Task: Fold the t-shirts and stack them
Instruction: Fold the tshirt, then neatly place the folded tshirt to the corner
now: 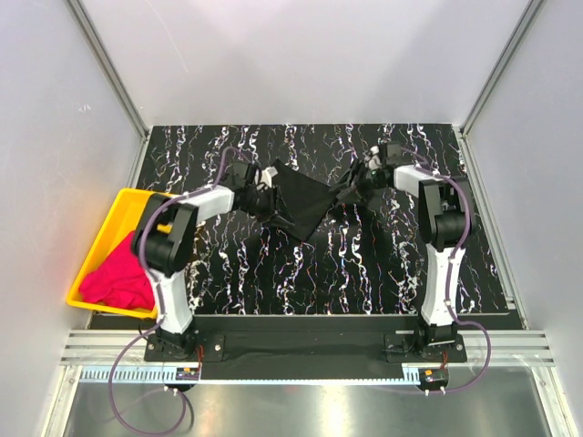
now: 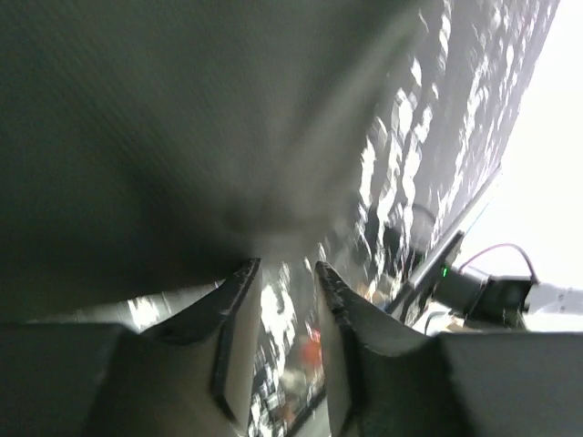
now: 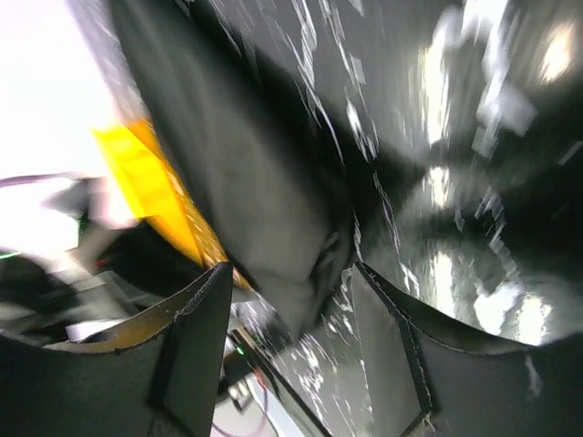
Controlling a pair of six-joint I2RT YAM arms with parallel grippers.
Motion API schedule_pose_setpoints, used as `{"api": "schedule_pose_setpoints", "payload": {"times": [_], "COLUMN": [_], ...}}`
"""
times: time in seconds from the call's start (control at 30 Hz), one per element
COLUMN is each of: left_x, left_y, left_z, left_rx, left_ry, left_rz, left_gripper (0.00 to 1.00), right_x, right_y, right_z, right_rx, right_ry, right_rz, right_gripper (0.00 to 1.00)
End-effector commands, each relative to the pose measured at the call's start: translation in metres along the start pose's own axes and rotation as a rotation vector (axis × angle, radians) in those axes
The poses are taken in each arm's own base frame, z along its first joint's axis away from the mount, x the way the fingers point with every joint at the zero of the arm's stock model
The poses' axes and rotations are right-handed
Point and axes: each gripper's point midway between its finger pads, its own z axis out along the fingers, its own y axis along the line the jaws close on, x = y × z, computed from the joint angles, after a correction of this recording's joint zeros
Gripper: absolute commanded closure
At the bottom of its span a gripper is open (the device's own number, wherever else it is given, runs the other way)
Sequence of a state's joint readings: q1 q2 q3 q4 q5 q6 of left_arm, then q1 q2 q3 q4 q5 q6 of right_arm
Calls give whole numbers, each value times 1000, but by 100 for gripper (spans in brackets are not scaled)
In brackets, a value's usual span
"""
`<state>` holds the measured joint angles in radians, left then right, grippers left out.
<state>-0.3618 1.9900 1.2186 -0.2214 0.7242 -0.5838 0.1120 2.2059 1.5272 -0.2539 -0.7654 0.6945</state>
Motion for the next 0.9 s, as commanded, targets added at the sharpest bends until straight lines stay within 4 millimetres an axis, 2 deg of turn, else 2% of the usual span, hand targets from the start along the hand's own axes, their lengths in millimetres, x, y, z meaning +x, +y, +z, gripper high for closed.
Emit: {"api": "schedule_pose_setpoints", "payload": {"times": [0.0,0.03,0.1,0.13,0.17,0.27,0.3,0.37,0.4,0.6,0.63,0.7,0.73,0.87], "left_x": [-10,-12,-12,-12,-10,1,9,18,27,64,67,75,77,80], "left_y": [-43,-59,-71,-78,-88,-101,-95,-101,-93,-81,-79,-74,-73,-61], "left_z": [-41,-54,-65,-71,-81,-98,-98,-110,-109,-122,-123,-124,-128,-137], "left_rx": [25,45,60,70,87,111,104,115,103,93,91,86,84,67], "left_ry": [-97,-129,-152,-166,-185,-205,-198,-219,-208,-211,-208,-205,-213,-232], "left_rz": [146,170,169,176,192,189,175,186,167,140,132,125,127,113], "left_gripper": [64,63,63,62,62,62,62,62,61,62,63,64,64,65], "right_x": [24,33,40,47,48,51,50,45,43,29,25,22,17,20], "right_y": [34,28,28,20,17,10,9,0,-2,-7,-2,-4,-1,-10], "right_z": [-11,-9,-10,-9,-9,-8,-7,-4,-2,9,11,15,16,24], "right_rx": [-9,3,17,35,52,75,81,111,117,133,119,120,114,121], "right_ry": [-13,1,-1,6,-4,-9,-12,-28,-30,-44,-46,-42,-48,-25], "right_rz": [-143,-154,-172,-166,-169,-184,-191,-212,-218,-238,-248,-247,-252,-225], "right_gripper": [38,37,34,34,33,31,31,31,31,34,35,41,41,41]}}
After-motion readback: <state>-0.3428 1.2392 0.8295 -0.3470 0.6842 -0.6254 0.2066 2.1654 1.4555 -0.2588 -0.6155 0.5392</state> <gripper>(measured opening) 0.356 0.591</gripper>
